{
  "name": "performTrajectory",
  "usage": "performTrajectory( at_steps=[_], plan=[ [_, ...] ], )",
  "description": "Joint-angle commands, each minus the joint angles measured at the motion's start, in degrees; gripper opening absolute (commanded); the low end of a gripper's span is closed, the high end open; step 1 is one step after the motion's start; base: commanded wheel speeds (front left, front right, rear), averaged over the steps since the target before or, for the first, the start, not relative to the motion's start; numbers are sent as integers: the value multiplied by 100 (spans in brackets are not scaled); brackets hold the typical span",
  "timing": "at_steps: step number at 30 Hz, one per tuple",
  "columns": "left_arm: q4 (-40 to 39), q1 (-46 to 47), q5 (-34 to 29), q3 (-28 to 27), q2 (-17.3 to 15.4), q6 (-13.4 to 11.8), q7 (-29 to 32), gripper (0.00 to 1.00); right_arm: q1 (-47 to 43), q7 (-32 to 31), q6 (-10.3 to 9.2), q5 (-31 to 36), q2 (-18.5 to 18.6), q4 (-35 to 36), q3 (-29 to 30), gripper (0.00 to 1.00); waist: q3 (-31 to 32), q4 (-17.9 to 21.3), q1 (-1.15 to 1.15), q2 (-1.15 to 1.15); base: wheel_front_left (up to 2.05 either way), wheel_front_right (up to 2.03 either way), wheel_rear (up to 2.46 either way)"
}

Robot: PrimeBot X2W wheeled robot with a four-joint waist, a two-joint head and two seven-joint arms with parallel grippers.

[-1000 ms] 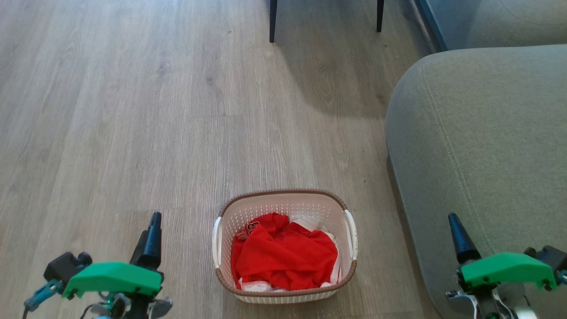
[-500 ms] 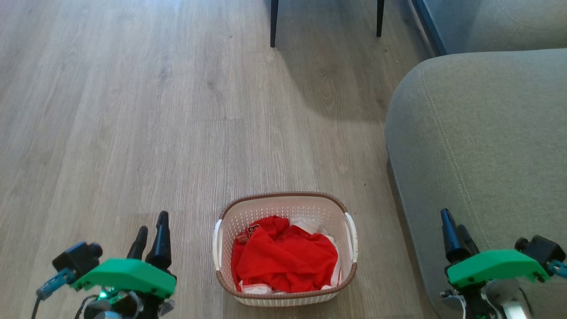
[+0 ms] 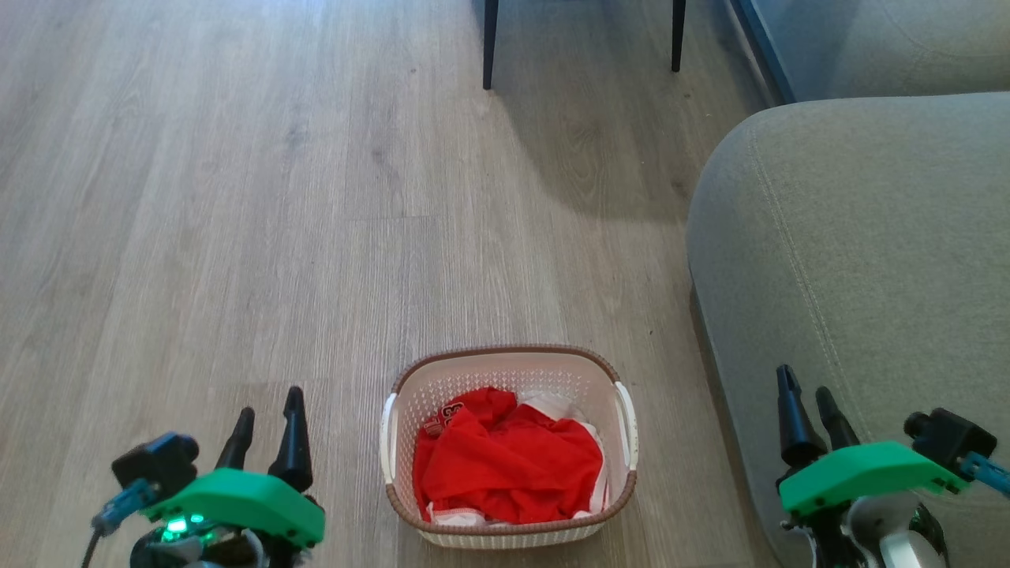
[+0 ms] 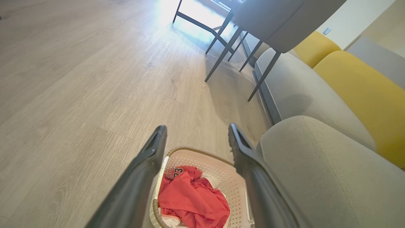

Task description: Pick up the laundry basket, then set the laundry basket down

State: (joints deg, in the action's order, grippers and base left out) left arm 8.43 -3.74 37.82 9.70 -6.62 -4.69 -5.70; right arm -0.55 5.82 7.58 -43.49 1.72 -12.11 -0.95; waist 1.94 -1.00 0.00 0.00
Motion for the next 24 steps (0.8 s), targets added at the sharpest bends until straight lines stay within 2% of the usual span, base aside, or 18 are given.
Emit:
performTrajectory(
  at_steps=[1, 24],
  plan=[
    [-248, 191, -213, -49, -116, -53, -91, 100, 117, 92, -5, 208, 76, 243, -122, 100, 2, -1, 0, 0, 0, 0, 0],
    [-502, 41, -1735, 313, -286, -460, -483, 100, 93, 477, -7, 1770, 94, 371, -337, 100, 5, -18, 0, 0, 0, 0, 0]
  ],
)
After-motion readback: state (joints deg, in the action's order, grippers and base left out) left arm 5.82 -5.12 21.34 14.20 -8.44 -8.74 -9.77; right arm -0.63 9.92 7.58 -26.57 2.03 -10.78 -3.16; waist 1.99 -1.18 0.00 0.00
